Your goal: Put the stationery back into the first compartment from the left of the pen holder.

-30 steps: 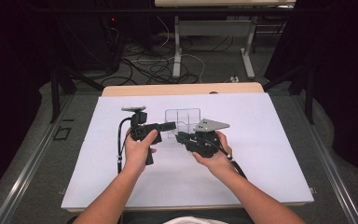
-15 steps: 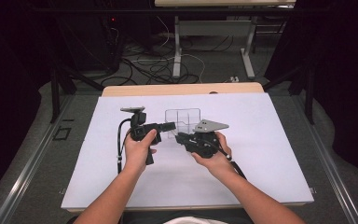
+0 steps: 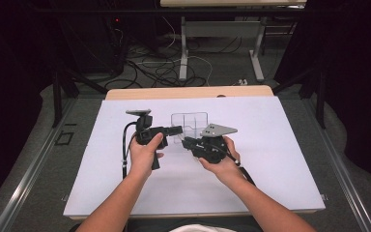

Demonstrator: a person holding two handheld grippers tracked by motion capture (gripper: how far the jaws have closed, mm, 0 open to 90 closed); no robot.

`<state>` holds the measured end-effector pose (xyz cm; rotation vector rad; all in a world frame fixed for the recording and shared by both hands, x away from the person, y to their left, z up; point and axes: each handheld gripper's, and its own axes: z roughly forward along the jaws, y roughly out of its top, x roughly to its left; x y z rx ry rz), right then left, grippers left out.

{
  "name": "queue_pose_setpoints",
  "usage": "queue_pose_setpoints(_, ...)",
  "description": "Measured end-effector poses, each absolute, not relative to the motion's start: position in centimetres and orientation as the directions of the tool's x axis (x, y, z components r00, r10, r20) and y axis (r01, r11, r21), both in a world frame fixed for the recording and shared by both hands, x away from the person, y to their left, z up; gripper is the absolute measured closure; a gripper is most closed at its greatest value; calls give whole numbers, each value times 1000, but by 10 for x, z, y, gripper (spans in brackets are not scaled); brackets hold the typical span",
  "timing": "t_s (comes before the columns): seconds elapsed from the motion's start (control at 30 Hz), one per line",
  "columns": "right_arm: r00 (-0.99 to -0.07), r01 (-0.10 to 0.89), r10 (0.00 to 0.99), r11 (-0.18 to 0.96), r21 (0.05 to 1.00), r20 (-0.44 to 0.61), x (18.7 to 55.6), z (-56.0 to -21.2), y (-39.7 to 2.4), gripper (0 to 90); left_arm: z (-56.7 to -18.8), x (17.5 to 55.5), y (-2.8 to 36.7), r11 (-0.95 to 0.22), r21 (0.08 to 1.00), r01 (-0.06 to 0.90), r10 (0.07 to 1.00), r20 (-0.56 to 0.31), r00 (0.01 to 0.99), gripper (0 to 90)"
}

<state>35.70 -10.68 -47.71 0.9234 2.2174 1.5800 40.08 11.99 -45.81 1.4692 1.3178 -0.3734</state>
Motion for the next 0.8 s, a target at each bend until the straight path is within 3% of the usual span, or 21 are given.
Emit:
queue_pose_setpoints(0.33,-769,359,616,195,913,171,362,-475,-110,604,-445,408,120,183,556,811,580,-727,368,798)
queue_pose_setpoints(0.8,-780,293,612,172,940,131,370,-460,-125,328,-417,419,121,138,655,743,669,-615,417,798)
